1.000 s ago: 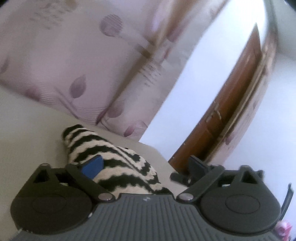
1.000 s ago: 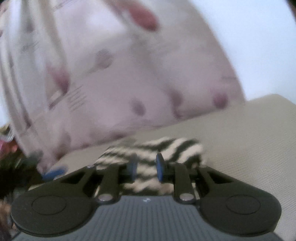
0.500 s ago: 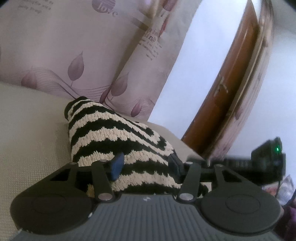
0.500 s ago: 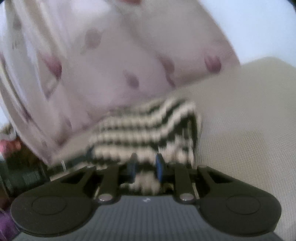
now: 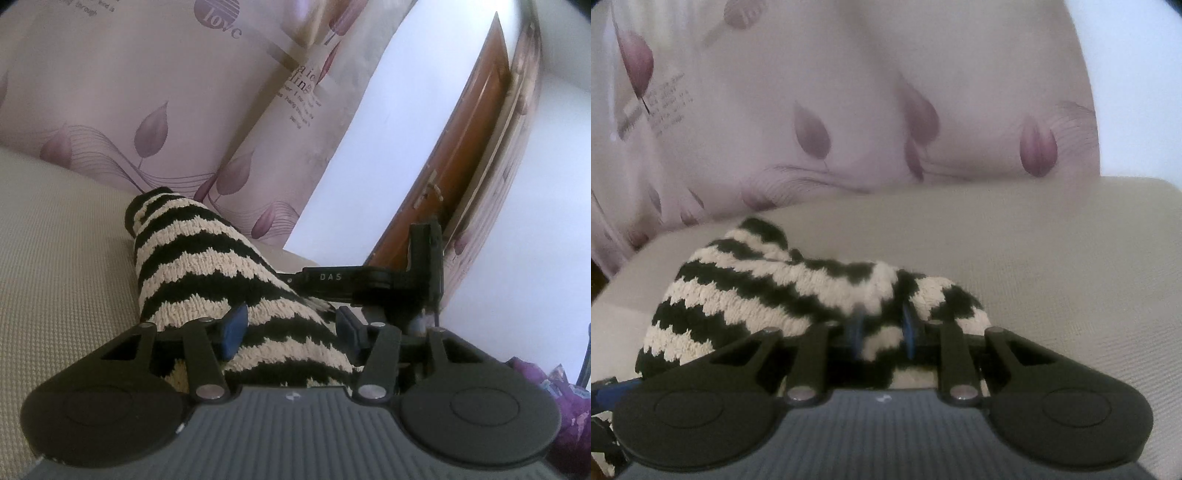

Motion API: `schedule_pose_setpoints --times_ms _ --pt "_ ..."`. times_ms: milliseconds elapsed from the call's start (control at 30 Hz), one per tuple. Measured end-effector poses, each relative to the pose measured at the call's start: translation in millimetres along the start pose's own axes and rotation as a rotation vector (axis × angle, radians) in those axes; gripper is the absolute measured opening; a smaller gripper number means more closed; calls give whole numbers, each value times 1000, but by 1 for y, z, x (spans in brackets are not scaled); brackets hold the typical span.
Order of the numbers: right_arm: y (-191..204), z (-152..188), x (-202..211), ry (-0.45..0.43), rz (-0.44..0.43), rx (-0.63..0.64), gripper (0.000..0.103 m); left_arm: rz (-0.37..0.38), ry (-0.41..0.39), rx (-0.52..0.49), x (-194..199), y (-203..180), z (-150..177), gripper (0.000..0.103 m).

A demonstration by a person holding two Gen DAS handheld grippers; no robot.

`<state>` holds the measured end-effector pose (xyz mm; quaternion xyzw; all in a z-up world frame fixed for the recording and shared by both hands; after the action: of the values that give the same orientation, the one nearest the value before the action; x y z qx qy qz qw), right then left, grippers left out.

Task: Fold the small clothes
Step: 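Grasp the rolled cardigan with both grippers and tighten the roll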

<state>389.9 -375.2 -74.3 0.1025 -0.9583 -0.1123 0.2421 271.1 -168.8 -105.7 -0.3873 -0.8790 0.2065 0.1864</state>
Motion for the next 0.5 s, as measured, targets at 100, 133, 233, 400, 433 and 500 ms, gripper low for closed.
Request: schedule_pose_setpoints --times_ms 100,133,233,400,433,500 --pt "-3 -8 7 15 8 -19 21 0 -3 4 -2 1 0 54" --pt "2 -15 15 -14 13 -15 23 1 -6 8 -2 1 0 54" --pt "36 -32 37 -83 -62 57 23 5 -9 24 -1 2 -1 54" --pt "92 -36 16 -8 -198 166 23 2 -13 27 0 1 1 54" --pt "99 -32 6 23 -221 181 23 -1 -15 29 1 2 2 55" --pt "105 -21 -16 101 -212 226 22 -10 -22 43 4 4 4 55"
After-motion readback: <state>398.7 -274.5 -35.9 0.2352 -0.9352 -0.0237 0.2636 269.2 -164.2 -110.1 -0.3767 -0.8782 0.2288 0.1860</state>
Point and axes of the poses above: each gripper's, at about its wrist camera, not at the fingertips, and x roughly against the way its jaws point, y to its left, z to its underside, the point moved 8 cm from there along -x, roughly the way its jaws point, and after that the axes turned 2 degrees about -y, right-handed, at the moved point
